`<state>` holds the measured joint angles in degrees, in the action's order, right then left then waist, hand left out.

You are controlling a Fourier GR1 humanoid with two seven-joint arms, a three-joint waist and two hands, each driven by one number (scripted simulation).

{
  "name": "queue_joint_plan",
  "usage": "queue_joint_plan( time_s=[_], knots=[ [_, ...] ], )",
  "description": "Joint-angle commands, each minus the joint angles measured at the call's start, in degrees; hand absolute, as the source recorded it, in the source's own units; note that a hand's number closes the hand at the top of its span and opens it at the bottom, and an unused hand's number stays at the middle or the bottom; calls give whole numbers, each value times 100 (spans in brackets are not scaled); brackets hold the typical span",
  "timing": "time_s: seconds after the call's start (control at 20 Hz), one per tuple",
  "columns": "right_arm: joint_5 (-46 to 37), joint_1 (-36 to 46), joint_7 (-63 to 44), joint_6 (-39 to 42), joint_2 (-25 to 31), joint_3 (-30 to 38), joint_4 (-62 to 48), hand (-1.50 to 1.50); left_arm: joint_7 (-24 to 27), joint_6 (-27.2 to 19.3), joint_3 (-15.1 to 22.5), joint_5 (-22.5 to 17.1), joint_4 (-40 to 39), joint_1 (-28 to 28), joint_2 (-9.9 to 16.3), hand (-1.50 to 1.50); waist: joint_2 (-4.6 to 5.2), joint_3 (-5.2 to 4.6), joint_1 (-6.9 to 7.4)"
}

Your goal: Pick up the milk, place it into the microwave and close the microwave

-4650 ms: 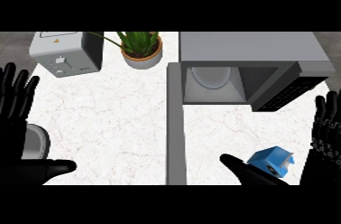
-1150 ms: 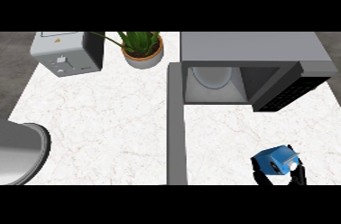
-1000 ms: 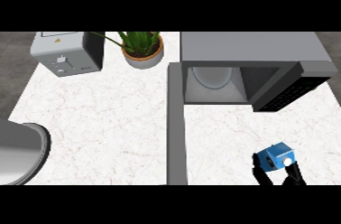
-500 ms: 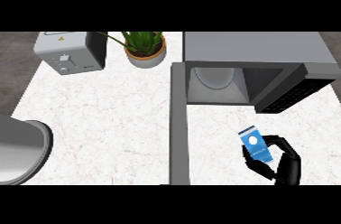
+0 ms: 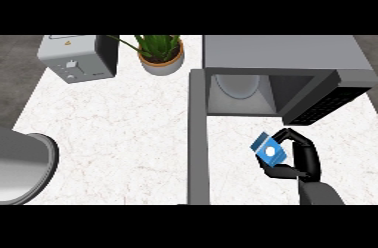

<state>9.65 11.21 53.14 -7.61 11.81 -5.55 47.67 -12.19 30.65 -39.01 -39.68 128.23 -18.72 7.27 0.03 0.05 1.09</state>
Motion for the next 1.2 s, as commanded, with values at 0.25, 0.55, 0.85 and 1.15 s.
queue_joint_plan(
  time_s=[0.25, 0.55, 0.85, 1.15],
  knots=[
    [-333, 78, -844, 80, -142, -398, 1265, 150, 220, 395, -334, 91, -816, 194, 228, -150, -14, -8, -94],
    [-786, 373, -1909, -830, -681, -613, 1931, 150, 68, 182, -197, 368, -290, 139, -159, -150, -13, -7, -88],
    [-1130, 1199, -2764, -1034, -617, -457, 1891, 150, 259, 395, -236, 437, -776, 328, -189, -150, -5, -8, -79],
    [-1784, 2512, -2741, -1485, -589, -217, 120, 150, 54, 382, -531, -106, -914, 388, 339, -150, 22, -4, 21]
  ],
)
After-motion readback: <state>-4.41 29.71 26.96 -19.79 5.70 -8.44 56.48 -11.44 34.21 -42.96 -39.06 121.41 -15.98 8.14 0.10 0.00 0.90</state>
